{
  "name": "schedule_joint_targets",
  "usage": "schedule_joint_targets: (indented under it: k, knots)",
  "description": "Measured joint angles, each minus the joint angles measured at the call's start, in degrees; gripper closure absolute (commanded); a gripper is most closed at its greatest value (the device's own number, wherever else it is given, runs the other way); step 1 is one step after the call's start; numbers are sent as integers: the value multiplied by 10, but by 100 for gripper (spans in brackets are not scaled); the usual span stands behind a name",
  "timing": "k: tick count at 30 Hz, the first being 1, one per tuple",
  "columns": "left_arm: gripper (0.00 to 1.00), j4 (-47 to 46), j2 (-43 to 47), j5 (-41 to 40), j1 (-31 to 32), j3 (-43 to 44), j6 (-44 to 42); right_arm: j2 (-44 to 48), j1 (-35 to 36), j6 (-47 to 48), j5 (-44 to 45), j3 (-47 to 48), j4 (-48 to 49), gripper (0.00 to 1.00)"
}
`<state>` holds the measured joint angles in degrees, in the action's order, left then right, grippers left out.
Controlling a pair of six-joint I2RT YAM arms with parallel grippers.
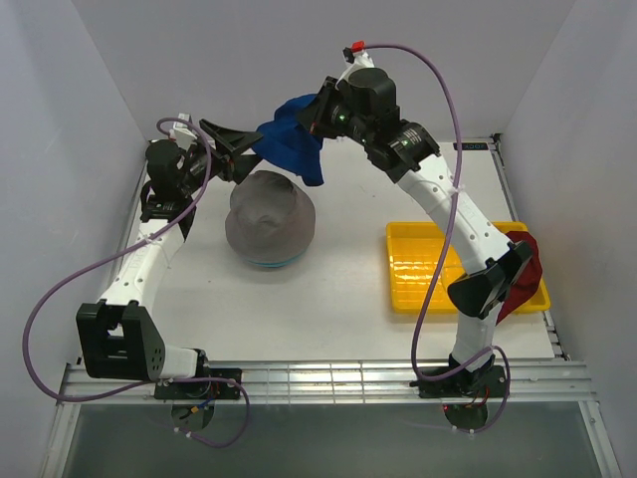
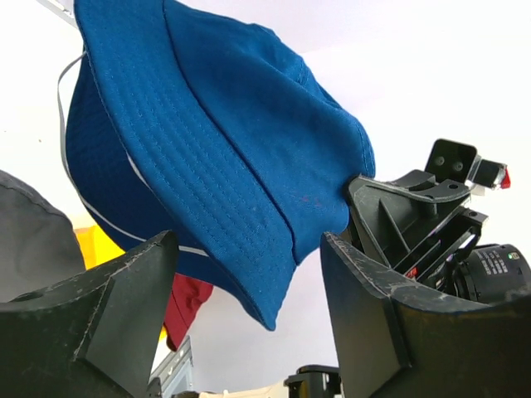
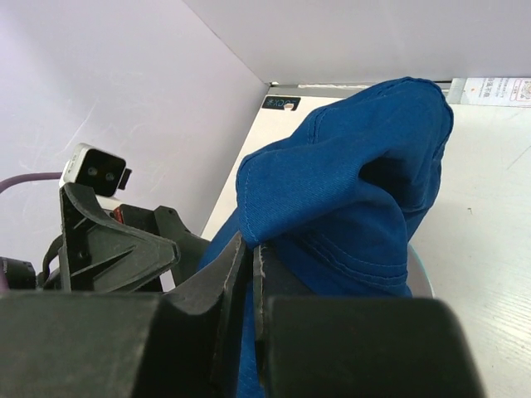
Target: Stack the hats
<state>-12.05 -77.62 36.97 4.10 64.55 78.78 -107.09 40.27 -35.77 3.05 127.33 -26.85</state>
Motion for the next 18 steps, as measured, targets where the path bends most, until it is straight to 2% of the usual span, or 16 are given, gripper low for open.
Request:
schedule_joint_targets:
  k: [5,9,18]
  knots:
    - [30,-2,0,-6,0,0,2,0,6,4,0,0,1,92]
    - [45,-3,0,-8,0,-1,0,0,11,10,0,-5,3,92]
    - [72,-2,1,-13,-5,-33,-14,0,25,27,0,-26,5,92]
